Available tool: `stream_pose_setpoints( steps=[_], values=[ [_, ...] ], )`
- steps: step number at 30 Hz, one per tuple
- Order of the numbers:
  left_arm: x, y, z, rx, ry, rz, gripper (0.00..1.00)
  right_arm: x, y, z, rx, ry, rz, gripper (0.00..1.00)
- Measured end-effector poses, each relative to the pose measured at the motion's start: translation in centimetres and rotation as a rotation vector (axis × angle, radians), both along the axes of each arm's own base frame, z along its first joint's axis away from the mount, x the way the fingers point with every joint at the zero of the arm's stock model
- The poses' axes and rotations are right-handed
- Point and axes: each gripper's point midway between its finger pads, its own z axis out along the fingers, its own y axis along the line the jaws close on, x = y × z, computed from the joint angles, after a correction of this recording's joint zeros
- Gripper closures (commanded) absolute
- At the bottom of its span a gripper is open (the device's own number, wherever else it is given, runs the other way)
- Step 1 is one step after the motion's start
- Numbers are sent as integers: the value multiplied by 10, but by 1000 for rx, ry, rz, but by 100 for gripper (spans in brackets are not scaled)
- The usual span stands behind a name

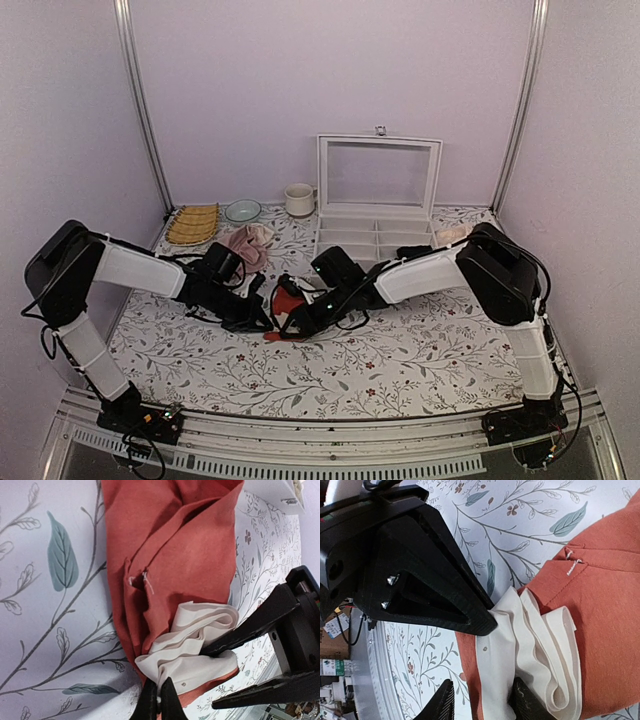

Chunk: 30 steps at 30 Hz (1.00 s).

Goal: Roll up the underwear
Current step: Roll the underwear at the center of the board.

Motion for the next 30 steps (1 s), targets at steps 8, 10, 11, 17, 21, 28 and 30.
stream_pose_setpoints(
  steps=[8,10,11,17,21,28,30],
  values=[
    [0,0,1,10,6,-2,100,-1,-11,2,-61,-219,-54,59],
    [0,1,1,11,5,-3,100,-1,-13,2,-79,-273,-60,59],
    [0,1,0,12,4,-4,100,-2,-14,1,-87,-298,-59,59],
    [0,1,0,13,4,-6,100,-8,-18,-1,-131,-441,-38,56],
    [0,0,1,15,5,-6,100,-11,-15,0,-147,-526,-15,55],
    [1,-1,2,20,11,-9,100,-16,-7,5,-154,-661,33,49],
    [1,-1,1,22,12,-10,100,-17,-6,6,-156,-689,44,49]
  ],
)
